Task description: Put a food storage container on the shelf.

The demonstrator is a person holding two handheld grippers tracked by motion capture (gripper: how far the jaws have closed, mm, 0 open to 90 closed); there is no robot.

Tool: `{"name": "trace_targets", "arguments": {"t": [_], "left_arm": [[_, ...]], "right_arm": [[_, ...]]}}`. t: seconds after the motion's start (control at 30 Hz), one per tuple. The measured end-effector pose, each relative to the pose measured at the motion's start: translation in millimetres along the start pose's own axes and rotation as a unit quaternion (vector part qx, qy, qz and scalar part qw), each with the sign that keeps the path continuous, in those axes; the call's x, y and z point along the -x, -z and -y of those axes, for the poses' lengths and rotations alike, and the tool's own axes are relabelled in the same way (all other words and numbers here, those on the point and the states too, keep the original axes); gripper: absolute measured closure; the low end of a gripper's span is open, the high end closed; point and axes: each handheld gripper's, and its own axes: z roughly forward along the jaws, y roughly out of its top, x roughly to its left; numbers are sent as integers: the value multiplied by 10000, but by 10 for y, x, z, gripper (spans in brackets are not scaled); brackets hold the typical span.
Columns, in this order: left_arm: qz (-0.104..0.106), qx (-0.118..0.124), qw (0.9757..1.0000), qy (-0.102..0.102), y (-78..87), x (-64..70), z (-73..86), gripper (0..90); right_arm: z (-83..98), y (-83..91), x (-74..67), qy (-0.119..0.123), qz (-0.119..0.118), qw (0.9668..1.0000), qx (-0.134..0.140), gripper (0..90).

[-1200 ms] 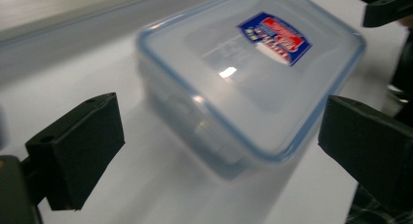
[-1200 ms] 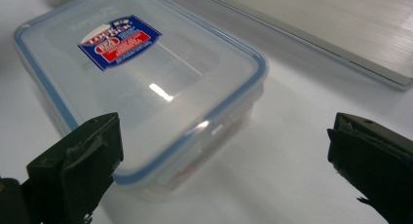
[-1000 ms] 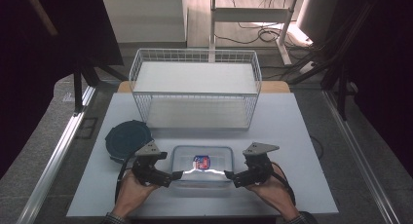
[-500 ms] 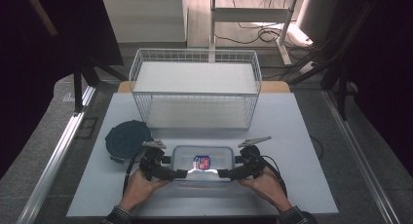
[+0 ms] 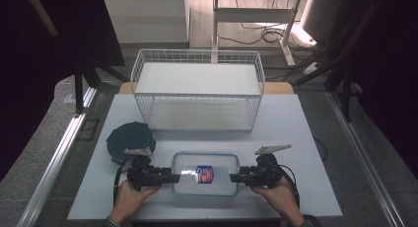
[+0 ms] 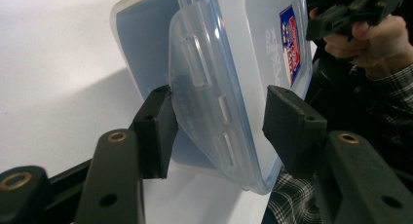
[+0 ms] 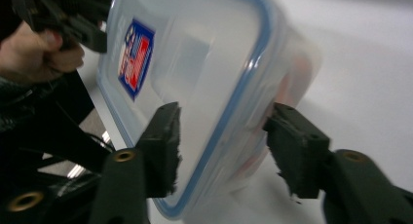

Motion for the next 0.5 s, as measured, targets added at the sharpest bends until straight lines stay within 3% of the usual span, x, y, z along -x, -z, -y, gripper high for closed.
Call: {"name": "trace_targets", "arguments": {"t": [0.1, 0.3, 0.4, 0.5], "left_arm": [[-53, 60, 10000, 22, -8, 26, 3, 467], [82, 169, 9998, 107, 19, 15, 45, 504], [58, 296, 9995, 117, 28, 36, 56, 520], [-116, 296, 9995, -39, 26, 69, 38, 535]], "right_arm": [[-1, 11, -2, -111, 30, 9999, 8, 486], [81, 7, 56, -553, -288, 9980, 42, 495], [72, 19, 17, -592, -147, 9981, 64, 513], [64, 41, -20, -445, -12, 9989, 161, 524]]}}
